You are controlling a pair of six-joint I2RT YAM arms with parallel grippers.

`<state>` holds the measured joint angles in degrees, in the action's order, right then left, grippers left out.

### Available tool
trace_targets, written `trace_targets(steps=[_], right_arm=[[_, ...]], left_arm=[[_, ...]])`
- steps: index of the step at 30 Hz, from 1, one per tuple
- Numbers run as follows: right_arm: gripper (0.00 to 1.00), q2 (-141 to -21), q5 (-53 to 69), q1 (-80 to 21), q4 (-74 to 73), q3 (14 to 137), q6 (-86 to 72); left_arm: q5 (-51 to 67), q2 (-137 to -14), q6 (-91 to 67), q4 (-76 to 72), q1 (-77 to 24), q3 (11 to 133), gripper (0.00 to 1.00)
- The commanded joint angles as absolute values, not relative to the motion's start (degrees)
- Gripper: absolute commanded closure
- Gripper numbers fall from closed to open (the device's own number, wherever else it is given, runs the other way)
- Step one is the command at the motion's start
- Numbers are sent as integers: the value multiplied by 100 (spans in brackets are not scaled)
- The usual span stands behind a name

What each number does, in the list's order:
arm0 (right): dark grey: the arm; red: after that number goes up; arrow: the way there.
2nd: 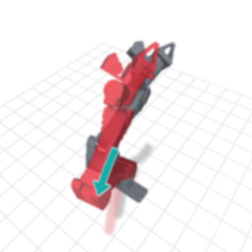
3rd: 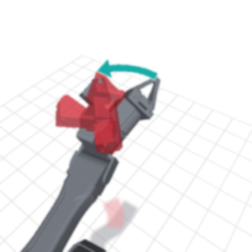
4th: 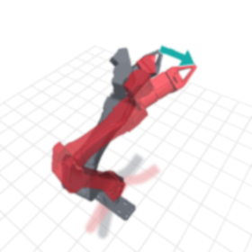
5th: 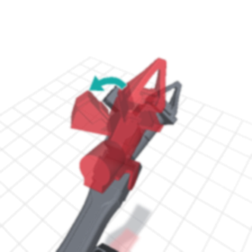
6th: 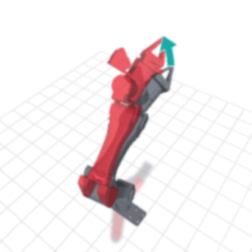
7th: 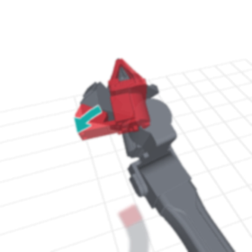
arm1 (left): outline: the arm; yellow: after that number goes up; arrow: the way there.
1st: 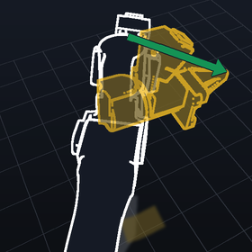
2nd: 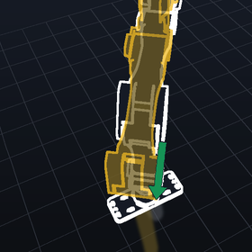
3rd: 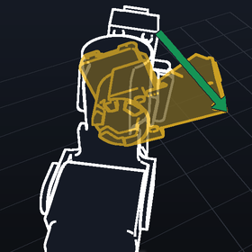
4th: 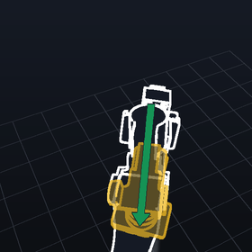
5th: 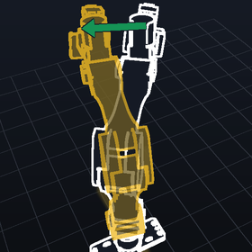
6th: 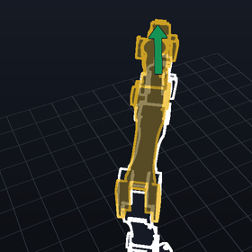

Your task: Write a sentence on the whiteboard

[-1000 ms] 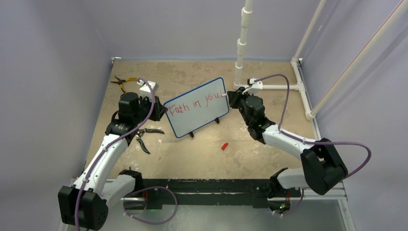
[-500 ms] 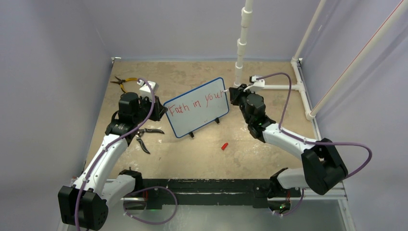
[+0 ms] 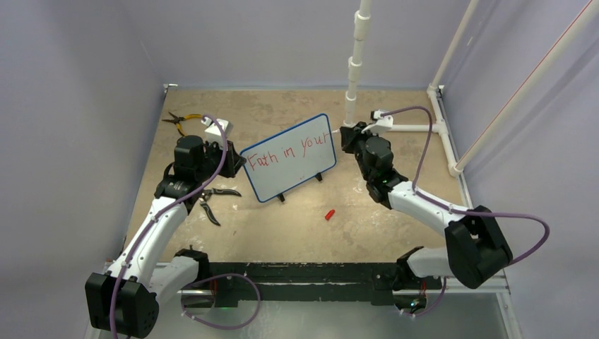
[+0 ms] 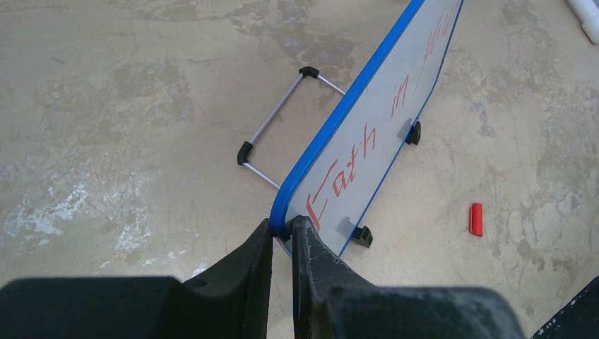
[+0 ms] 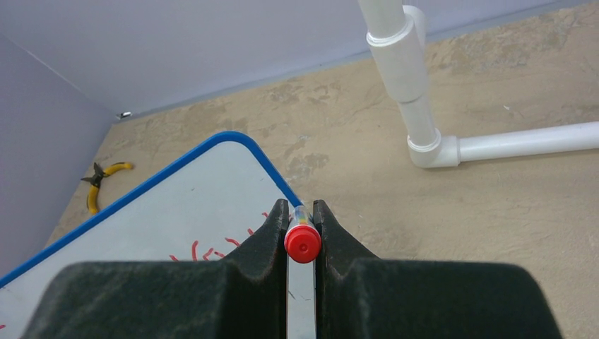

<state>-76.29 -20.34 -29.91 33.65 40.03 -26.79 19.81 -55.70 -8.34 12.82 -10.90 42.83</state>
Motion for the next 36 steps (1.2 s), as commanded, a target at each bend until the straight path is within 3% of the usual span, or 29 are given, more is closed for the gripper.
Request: trace_targets(steps=[1, 11, 17, 28, 36], right_arm=[[100, -7124, -1961, -2957, 3464, 3953, -2597], [100, -6227, -987, -2971, 3318, 3488, -2468], [100, -6085, -421, -3481, 4093, 2819, -2726], [100, -7497, -1279, -5417, 5623, 2868, -2987], [100, -8598, -1710, -5888, 5924, 3462, -2885]], left_arm=[[2090, -5604, -765, 1166, -1088, 4207, 100], [2107, -5572, -804, 1128, -1088, 4185, 100], [2141, -5581, -833, 1095, -1090, 4160, 100], [2249, -5591, -898, 1046, -1090, 4123, 100], [2340, -5546, -905, 1031, -1090, 4102, 100]])
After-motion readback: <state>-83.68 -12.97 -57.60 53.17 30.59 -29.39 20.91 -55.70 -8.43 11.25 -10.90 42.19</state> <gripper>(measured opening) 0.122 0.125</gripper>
